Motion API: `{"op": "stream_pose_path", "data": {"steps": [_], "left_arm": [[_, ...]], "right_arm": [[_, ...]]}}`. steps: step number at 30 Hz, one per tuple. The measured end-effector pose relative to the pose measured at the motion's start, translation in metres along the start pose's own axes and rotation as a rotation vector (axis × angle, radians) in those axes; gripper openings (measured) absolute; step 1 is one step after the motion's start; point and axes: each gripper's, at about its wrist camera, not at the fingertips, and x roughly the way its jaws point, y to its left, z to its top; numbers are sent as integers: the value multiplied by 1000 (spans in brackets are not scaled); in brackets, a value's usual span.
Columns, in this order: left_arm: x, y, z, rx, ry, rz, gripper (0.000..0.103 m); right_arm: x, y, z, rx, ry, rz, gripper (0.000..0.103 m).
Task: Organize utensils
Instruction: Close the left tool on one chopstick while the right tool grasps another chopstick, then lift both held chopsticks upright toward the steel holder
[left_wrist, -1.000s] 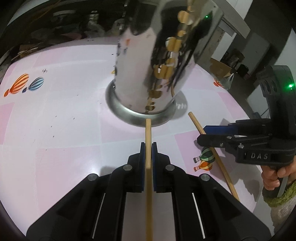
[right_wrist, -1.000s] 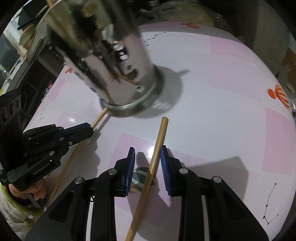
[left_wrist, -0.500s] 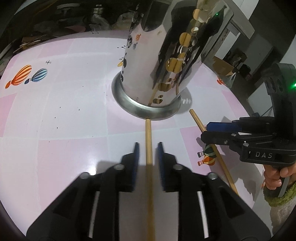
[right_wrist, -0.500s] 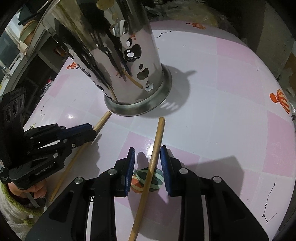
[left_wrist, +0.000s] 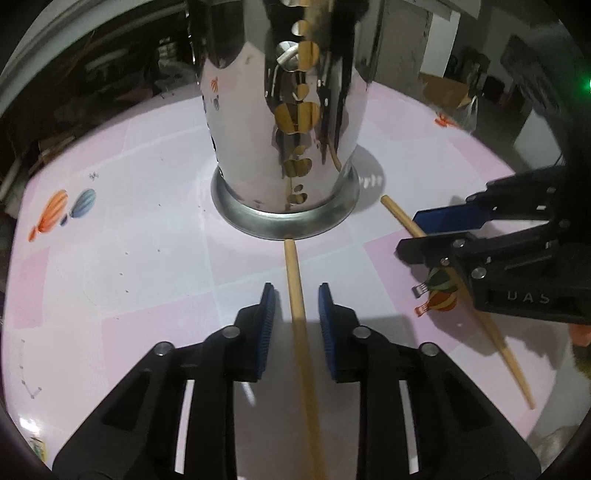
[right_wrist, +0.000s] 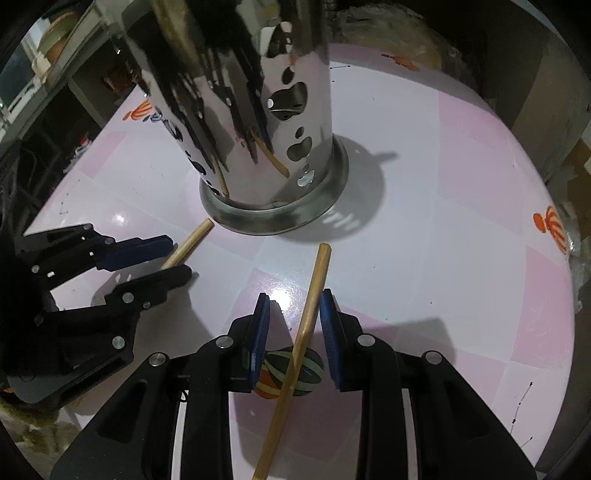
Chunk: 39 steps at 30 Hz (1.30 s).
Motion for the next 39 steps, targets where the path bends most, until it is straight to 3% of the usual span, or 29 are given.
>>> {"op": "stream_pose_path", "data": {"steps": [4, 8, 11, 18, 32, 39], "left_arm": [[-2, 5, -3, -9, -5, 20, 7], [-2, 12, -3, -32, -8, -1, 5], [-6, 20, -5, -78, -18, -37, 5], [-37, 35, -5, -124, -95, -68, 5], [-121, 43, 9, -189, -349, -162, 5], [-160, 59, 14, -264, -519, -314, 5]], "right_arm": [[0, 0, -1, 13, -9, -16, 16], [0, -15, -3, 100, -20, 43, 7], [-4, -24, -7, 156, -38, 94, 7], [-38, -27, -14, 168, -127, 99, 7], [-112, -38, -8, 171, -311, 99, 7], [-140, -32, -5, 151, -379, 88, 7]]}}
